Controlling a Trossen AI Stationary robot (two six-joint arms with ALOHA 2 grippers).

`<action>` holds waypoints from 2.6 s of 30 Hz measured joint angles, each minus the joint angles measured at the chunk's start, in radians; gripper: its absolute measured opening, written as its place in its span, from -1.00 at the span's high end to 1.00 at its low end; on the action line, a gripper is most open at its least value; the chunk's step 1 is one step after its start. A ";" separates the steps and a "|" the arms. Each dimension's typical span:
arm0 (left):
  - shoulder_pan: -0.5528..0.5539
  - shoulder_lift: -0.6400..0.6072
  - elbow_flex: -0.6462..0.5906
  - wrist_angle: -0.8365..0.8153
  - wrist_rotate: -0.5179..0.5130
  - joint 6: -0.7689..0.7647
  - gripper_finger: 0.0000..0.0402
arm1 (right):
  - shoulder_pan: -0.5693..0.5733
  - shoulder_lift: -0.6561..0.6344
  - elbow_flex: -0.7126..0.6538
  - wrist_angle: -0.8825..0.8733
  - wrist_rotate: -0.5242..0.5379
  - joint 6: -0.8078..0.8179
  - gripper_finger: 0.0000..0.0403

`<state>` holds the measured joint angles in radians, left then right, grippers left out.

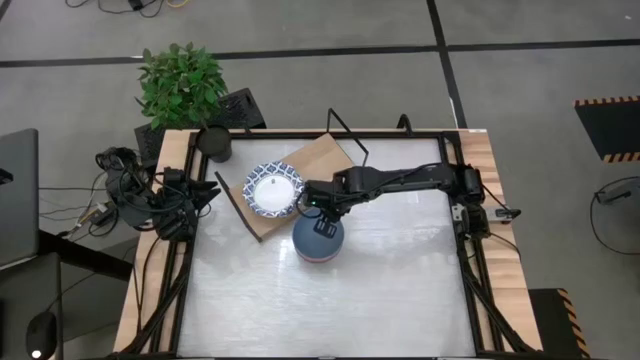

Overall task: Place and stack bowls onto a shelf
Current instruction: Put the blue bowl on the shelf

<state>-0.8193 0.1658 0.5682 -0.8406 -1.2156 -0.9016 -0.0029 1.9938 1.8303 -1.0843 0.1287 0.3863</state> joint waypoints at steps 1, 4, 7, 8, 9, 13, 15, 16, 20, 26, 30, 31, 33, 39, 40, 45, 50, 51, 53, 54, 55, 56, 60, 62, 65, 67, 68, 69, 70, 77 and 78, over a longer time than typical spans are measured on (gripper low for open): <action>0.000 0.000 0.000 0.000 0.000 0.000 0.25 | 0.000 0.000 0.013 -0.014 0.000 -0.004 0.90; 0.000 0.000 0.000 0.000 0.000 0.000 0.25 | 0.000 -0.002 0.054 -0.051 0.000 -0.018 0.90; 0.000 0.000 0.000 0.000 0.000 0.000 0.25 | -0.006 -0.026 0.087 -0.072 0.000 -0.031 0.90; 0.000 0.000 0.000 0.000 0.000 0.000 0.25 | -0.010 -0.041 0.094 -0.072 0.000 -0.032 0.90; 0.000 0.000 0.000 0.000 0.000 0.001 0.25 | -0.016 -0.057 0.094 -0.076 0.000 -0.033 0.90; 0.000 0.000 0.000 -0.002 0.001 0.002 0.25 | -0.051 -0.111 0.094 -0.089 0.001 -0.048 0.90; 0.000 0.000 0.000 -0.002 0.001 0.002 0.25 | -0.080 -0.142 0.095 -0.086 0.002 -0.048 0.90; 0.000 0.000 0.000 -0.003 0.001 0.002 0.25 | -0.098 -0.163 0.095 -0.085 0.003 -0.048 0.90; 0.000 0.000 0.000 -0.003 0.003 0.002 0.25 | -0.181 -0.228 0.095 -0.070 0.004 -0.054 0.90; 0.000 0.000 0.000 -0.009 0.000 0.007 0.25 | -0.341 -0.279 0.095 -0.025 0.002 -0.047 0.90; 0.000 0.000 0.000 -0.009 -0.001 0.006 0.25 | -0.421 -0.266 0.094 0.050 -0.059 -0.047 0.90; 0.000 0.000 0.000 -0.009 -0.001 0.005 0.25 | -0.431 -0.251 0.095 0.073 -0.072 -0.047 0.90; 0.000 0.000 0.000 -0.008 0.000 0.001 0.25 | -0.447 -0.221 0.097 0.123 -0.106 -0.045 0.90; 0.000 0.000 0.000 -0.009 -0.001 0.009 0.25 | -0.494 -0.116 0.094 0.130 -0.140 -0.045 0.90; 0.000 0.000 0.000 -0.010 0.000 0.009 0.25 | -0.501 -0.098 0.094 0.120 -0.140 -0.046 0.90; 0.000 0.000 0.000 -0.018 0.000 0.010 0.25 | -0.525 -0.021 0.093 0.136 -0.155 -0.044 0.90; 0.000 0.000 0.000 -0.036 0.001 0.009 0.25 | -0.536 0.030 0.094 0.143 -0.162 -0.045 0.90; 0.000 0.000 0.000 -0.037 0.000 0.008 0.25 | -0.539 0.041 0.094 0.143 -0.166 -0.045 0.90; 0.000 0.000 0.000 -0.038 0.001 0.008 0.25 | -0.542 0.057 0.094 0.147 -0.192 -0.048 0.90; 0.000 0.000 0.000 -0.038 0.001 0.008 0.25 | -0.542 0.059 0.094 0.145 -0.207 -0.049 0.90; 0.000 0.000 0.000 -0.039 0.000 0.008 0.25 | -0.543 0.059 0.094 0.142 -0.210 -0.053 0.90; 0.000 0.000 0.000 -0.038 0.000 0.008 0.25 | -0.543 0.059 0.094 0.144 -0.212 -0.056 0.90; 0.000 0.000 0.000 -0.039 0.000 0.008 0.25 | -0.542 0.057 0.095 0.150 -0.213 -0.056 0.90; 0.000 0.000 0.000 -0.039 -0.001 0.007 0.25 | -0.544 0.057 0.095 0.140 -0.213 -0.055 0.90; 0.000 0.000 0.000 -0.039 -0.001 0.007 0.25 | -0.550 0.057 0.095 0.117 -0.212 -0.055 0.90; 0.000 0.000 0.000 -0.039 -0.001 0.007 0.25 | -0.550 0.057 0.086 0.125 -0.211 -0.055 0.90; 0.000 0.000 0.000 -0.039 -0.001 0.007 0.25 | -0.551 0.057 0.078 0.143 -0.210 -0.055 0.90; 0.000 0.000 0.000 -0.039 -0.001 0.007 0.25 | -0.551 0.057 0.074 0.150 -0.209 -0.055 0.90; 0.000 0.000 0.000 -0.040 -0.001 0.007 0.25 | -0.550 0.055 0.070 0.150 -0.208 -0.055 0.90; 0.000 0.000 0.000 -0.041 -0.001 0.007 0.25 | -0.555 0.051 0.050 0.157 -0.208 -0.055 0.90; 0.000 0.000 0.000 -0.042 -0.001 0.007 0.25 | -0.555 0.051 0.050 0.160 -0.208 -0.055 0.90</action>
<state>-0.8193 0.1654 0.5682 -0.8822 -1.2163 -0.8944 -0.5583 2.0449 1.8801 -0.9239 -0.0791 0.3313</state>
